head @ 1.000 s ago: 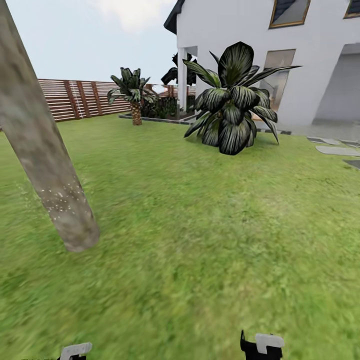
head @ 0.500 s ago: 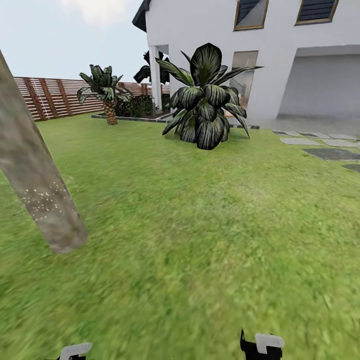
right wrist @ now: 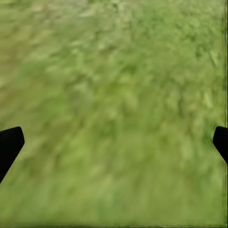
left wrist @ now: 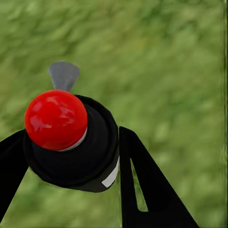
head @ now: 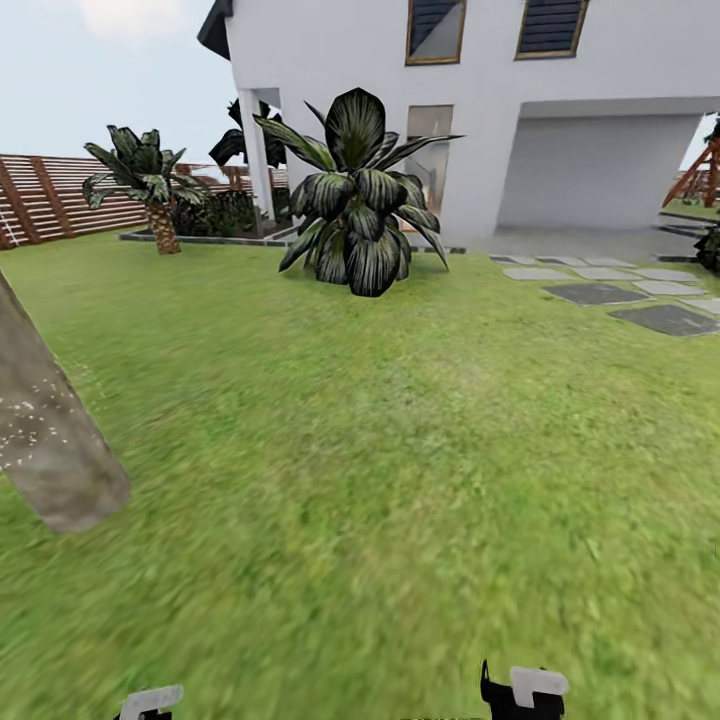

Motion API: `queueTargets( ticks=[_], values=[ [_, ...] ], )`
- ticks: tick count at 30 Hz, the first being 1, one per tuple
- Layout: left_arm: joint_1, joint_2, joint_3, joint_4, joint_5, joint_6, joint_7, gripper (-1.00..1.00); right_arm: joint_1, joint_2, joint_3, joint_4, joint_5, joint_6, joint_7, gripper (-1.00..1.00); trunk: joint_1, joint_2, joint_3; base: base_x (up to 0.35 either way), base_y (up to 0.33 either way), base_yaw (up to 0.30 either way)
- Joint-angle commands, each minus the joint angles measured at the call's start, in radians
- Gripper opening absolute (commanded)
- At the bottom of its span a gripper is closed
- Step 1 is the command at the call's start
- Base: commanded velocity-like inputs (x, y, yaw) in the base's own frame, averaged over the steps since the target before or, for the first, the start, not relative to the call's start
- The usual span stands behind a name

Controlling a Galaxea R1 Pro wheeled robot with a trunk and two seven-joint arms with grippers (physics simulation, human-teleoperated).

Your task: In the garden, pick up the pesticide atomizer on the floor and spray pesticide onto both trees until each tree trunk is fully covered.

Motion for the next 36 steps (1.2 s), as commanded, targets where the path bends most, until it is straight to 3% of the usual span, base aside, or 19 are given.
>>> queueTargets(
  ticks=[1, 36],
  values=[
    [0.0, 0.0, 0.001, 0.0, 0.007, -0.003, -0.004, -1.0, -0.001, 0.0, 0.008, 0.001, -0.003, -0.001, -0.007, 1.0, 0.0, 0.0, -0.001, 0.0, 0.0, -0.299],
    [0.0, 0.0, 0.001, 0.0, 0.007, -0.003, -0.004, -1.0, -0.001, 0.001, 0.008, 0.001, -0.003, -0.001, -0.007, 1.0, 0.0, 0.0, -0.001, 0.0, 0.0, -0.299]
  ],
)
